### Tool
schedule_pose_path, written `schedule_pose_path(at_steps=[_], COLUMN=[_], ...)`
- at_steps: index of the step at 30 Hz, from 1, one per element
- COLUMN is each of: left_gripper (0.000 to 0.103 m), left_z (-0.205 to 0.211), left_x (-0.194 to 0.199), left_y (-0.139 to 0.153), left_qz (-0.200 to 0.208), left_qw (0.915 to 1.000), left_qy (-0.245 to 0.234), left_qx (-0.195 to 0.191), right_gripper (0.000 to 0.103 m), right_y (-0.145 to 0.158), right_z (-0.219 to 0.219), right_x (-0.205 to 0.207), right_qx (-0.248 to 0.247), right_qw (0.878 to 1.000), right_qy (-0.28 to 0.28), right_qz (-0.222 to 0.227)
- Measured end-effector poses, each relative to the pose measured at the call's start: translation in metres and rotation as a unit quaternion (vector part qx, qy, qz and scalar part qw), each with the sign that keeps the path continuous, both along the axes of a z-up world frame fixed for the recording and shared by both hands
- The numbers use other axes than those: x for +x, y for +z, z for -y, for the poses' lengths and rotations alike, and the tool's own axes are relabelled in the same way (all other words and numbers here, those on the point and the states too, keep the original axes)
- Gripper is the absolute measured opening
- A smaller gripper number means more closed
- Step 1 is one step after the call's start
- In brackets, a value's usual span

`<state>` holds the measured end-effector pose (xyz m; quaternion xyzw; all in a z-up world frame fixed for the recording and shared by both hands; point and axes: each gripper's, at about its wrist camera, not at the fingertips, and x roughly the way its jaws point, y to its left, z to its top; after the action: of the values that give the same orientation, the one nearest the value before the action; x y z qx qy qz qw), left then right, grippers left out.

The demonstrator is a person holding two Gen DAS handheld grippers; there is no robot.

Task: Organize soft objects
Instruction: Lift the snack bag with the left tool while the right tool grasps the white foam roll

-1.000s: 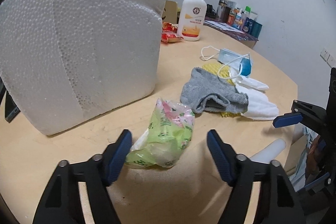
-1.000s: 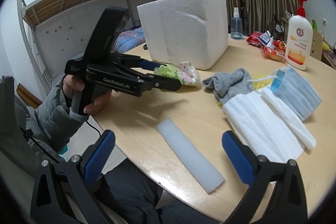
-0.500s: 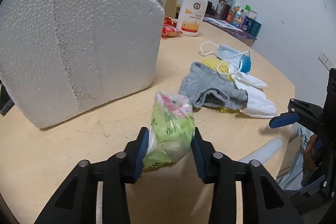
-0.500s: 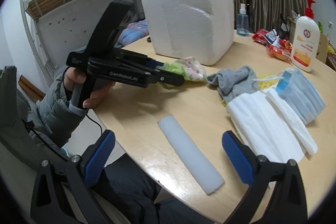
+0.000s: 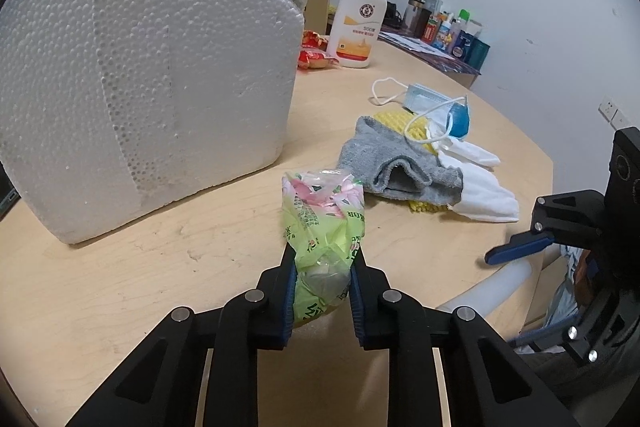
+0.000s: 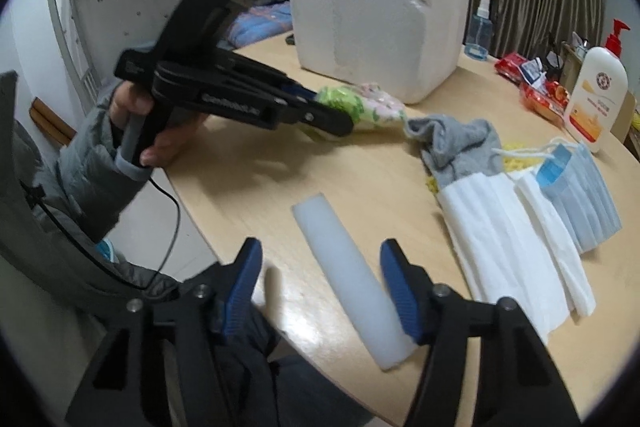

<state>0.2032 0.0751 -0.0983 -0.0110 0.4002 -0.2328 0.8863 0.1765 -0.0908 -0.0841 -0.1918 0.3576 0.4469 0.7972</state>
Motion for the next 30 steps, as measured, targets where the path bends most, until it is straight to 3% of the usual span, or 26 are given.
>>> schedule_pose_path(at_steps=[3,14,16,22,30], left_gripper=[0.024,0.023,0.023,0.023,0.023], left_z=[0.001,0.003,0.002,0.000,-0.002], left_x=[0.000,-0.002,-0.004,-0.005,-0.012], left_y=[0.000,0.001,0.002,0.002,0.006], left_qz=[-0.001,0.009,0.013,0.017,0.035], left_qw=[1.0000,0.9999,0.9998,0.9998,0.9993], left_qy=[-0.002,-0.011,-0.011,-0.011,-0.012], left_qx=[0.000,0.004,0.001,-0.001,-0.003], right_gripper=[0.050,0.036,0.027,0.021,0.020], right_y=[-0.003,-0.005,-0.005,0.000,0.009], right_z=[0.002,0.002,0.004,0.006,0.018], right_x=[0.001,0.000,0.000,-0.001,0.003], right_qx=[-0.016,-0.049,-0.043,-0.032,0.020], right_qw=[1.000,0.999,0.999,0.999,0.999], right_qy=[-0.001,0.004,-0.005,-0.012,-0.032], right_qz=[0.001,0.020,0.018,0.020,0.008])
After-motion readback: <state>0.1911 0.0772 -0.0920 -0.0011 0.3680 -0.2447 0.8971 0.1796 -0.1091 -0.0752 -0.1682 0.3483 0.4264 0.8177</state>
